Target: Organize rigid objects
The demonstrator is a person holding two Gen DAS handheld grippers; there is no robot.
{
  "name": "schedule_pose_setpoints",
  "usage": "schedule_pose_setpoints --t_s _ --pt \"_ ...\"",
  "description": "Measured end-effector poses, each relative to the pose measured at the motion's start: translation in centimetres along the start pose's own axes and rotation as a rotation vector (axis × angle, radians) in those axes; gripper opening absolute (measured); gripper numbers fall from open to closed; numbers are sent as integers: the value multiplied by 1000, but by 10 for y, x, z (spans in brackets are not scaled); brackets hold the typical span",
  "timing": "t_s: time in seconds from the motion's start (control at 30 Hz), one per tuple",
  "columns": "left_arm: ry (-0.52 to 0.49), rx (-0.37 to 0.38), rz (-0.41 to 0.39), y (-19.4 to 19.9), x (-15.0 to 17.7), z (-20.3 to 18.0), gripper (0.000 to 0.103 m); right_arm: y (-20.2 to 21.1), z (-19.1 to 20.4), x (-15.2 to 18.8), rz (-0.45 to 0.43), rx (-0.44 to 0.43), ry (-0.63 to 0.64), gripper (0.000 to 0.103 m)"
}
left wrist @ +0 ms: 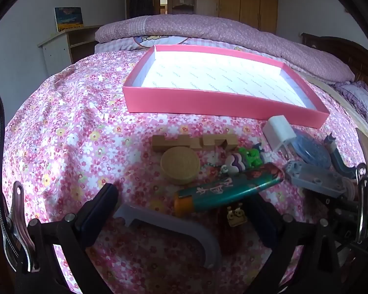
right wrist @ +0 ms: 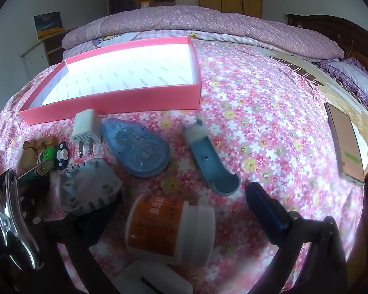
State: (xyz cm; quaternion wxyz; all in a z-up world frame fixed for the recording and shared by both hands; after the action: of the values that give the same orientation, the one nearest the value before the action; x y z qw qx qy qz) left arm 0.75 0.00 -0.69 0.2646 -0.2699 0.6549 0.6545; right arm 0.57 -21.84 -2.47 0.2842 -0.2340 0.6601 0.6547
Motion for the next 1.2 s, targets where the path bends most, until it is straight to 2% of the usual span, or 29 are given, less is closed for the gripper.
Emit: schedule_pose_setpoints --t_s 1.2 --pt "-2 -3 -19 0 0 1 102 -1 -1 1 -20 -12 -11 103"
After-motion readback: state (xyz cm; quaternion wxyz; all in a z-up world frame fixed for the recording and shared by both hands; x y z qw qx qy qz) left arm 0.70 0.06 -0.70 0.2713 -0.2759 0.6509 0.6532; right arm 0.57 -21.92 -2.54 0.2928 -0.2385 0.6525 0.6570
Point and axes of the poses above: each gripper's, at about its wrist camera, not at the fingertips, and y roughly against the way its jaws point, z to its left, x to its underside, the point moved 1 cm from there along -y, roughly the way its jaws point, and after that the axes turned 2 degrees about z, right-handed, at the moved point
